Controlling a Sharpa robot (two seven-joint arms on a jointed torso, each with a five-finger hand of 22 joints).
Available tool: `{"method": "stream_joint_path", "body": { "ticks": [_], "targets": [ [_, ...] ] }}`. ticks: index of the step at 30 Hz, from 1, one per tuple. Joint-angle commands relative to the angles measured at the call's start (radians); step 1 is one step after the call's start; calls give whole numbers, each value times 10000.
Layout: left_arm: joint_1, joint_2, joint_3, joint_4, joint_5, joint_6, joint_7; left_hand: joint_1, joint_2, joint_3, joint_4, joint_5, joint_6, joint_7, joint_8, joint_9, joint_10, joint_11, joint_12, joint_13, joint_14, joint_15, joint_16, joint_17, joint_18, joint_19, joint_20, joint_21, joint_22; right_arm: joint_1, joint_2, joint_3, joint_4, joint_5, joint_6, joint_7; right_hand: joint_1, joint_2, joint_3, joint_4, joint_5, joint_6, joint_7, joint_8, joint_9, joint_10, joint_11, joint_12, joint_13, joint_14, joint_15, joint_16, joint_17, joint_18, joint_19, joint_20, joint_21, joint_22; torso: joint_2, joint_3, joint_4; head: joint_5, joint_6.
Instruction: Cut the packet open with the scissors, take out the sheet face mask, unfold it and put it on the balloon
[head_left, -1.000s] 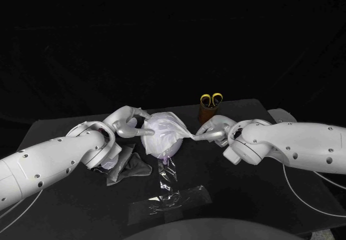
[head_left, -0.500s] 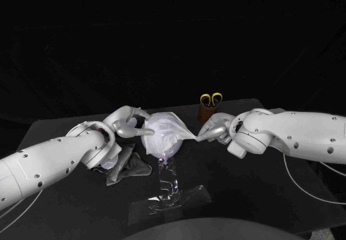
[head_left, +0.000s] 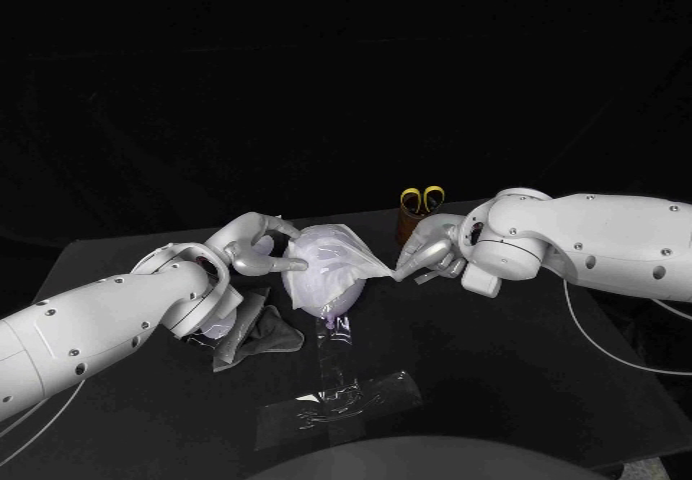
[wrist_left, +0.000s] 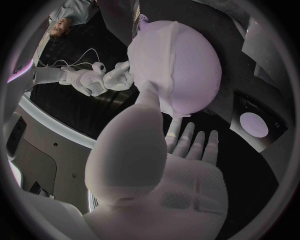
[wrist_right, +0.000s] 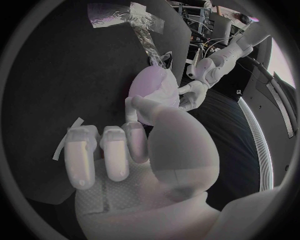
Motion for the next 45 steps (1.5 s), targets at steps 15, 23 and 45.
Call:
{"method": "stream_joint_path", "body": {
  "ticks": [15,23,45],
  "targets": [
    [-18,46,-23,-37,-6,48,-213,13,-62,-52,-1,45,-40,145,-76,0,-44,-36,-41,-8,57,-12,-44,8,-92,-71,-22,-44,-19,273,50,-8,-256,285,2747,-284,-71,61,605,-520,78,-60,-20,345,1479,385,-38,-46,1534,1054,-27,11,2615,-82,928,-40,3,2554,-1,1,-7,16,4],
    [-18,57,-24,-48,-6,44,-231,13,-62,-52,-1,45,-40,145,-76,0,-44,-36,-41,-8,57,-12,-44,8,-92,-71,-22,-44,-19,282,119,-17,-559,119,2429,-255,-464,10,733,-510,96,-294,29,310,1568,83,8,-822,1093,999,8,-193,2442,-11,774,-11,-264,2458,-4,-9,-9,-4,26],
    [-19,53,-25,-68,6,14,-236,38,-107,-90,1,47,-109,135,-122,-12,-79,-52,-45,-11,69,-12,-56,11,-85,-65,-25,-47,-24,88,185,-159,-861,-737,2141,-96,-462,-779,-363,-624,376,-3014,1208,-1606,756,-3803,1024,-7664,-3357,-637,887,-3802,-375,836,-1447,809,-4148,964,-14,-10,-9,-49,40]
  ]
}}
